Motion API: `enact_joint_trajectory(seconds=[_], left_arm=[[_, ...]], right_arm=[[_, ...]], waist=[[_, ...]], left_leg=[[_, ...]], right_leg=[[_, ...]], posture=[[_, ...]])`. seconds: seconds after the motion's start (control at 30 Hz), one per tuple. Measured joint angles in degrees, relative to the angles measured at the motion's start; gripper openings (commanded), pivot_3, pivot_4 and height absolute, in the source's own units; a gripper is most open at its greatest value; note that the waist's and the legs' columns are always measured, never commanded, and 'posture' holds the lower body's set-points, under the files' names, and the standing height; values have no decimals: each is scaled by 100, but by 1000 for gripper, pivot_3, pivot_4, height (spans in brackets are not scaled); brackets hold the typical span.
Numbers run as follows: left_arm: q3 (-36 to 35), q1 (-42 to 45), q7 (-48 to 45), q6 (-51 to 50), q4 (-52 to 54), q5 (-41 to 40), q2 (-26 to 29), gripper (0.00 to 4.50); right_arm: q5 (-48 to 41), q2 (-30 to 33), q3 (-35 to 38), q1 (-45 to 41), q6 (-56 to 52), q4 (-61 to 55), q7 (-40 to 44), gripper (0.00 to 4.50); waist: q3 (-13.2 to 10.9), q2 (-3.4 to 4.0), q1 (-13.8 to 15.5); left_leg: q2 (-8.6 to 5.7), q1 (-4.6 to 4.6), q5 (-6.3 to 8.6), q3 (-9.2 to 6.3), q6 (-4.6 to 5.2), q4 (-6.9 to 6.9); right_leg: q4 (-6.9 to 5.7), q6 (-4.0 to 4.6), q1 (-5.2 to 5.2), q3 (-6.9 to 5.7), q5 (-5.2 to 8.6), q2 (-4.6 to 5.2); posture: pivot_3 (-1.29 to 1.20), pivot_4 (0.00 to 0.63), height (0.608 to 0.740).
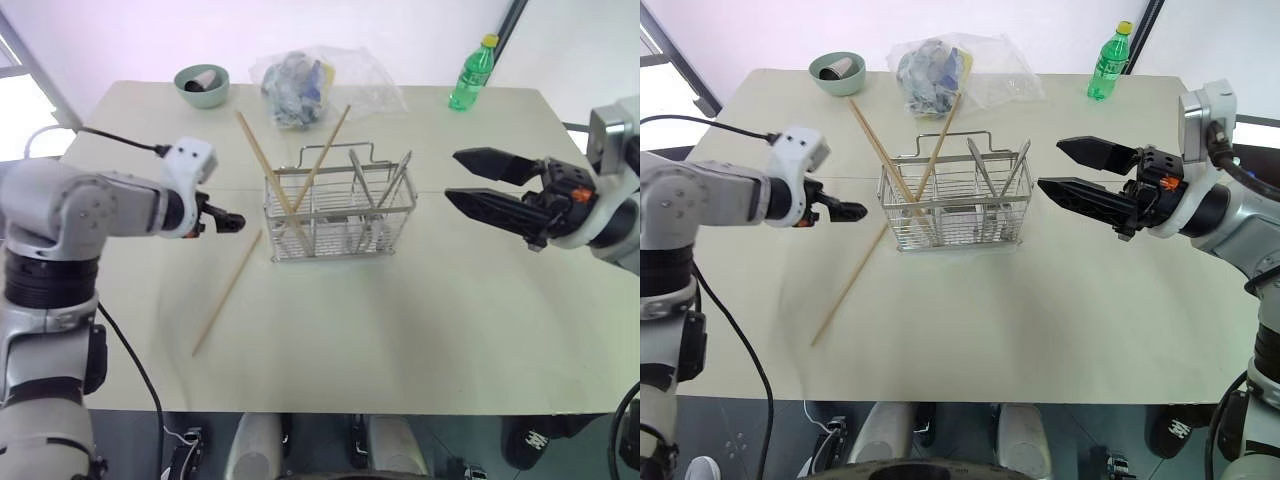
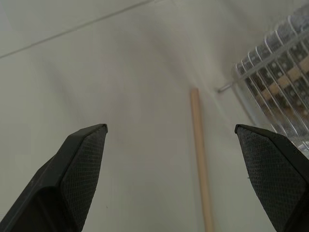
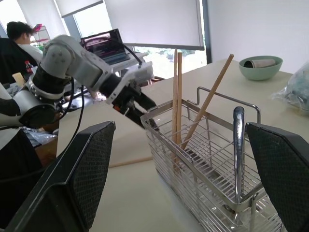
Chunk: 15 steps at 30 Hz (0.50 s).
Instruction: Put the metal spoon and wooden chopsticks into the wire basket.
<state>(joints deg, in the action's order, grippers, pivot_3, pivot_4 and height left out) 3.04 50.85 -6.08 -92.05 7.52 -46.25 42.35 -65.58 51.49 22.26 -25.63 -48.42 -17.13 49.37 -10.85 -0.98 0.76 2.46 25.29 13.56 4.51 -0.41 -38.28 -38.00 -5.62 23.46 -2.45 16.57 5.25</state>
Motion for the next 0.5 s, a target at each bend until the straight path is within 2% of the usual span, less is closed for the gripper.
enact_joint_trajectory(seconds=[0.17, 0.37, 0.5], left_arm=[[364, -101, 66, 0, -7, 395, -652, 4441], [603, -198, 157, 19, -304, 1109, -1129, 4441], [679, -205, 110, 74, -414, 1431, -1237, 4441]], right_arm=[[0, -33, -3, -51, -2, 47, -77, 4439], [-4, -78, -2, -47, -2, 42, -155, 4439], [-11, -78, 1, -26, -4, 41, -185, 4439]], waist=[[0, 0, -4], [0, 0, 6], [0, 0, -1]], left_leg=[[-10, 0, 3, 0, 5, 0], [-13, 1, 6, 0, 10, 0], [-13, 0, 6, 0, 11, 0]], right_leg=[[0, 0, 0, 0, 0, -1], [0, 0, 0, 0, 0, -1], [0, 0, 0, 0, 0, 0]], posture=[[0, 150, 722], [0, 150, 722], [0, 150, 722]])
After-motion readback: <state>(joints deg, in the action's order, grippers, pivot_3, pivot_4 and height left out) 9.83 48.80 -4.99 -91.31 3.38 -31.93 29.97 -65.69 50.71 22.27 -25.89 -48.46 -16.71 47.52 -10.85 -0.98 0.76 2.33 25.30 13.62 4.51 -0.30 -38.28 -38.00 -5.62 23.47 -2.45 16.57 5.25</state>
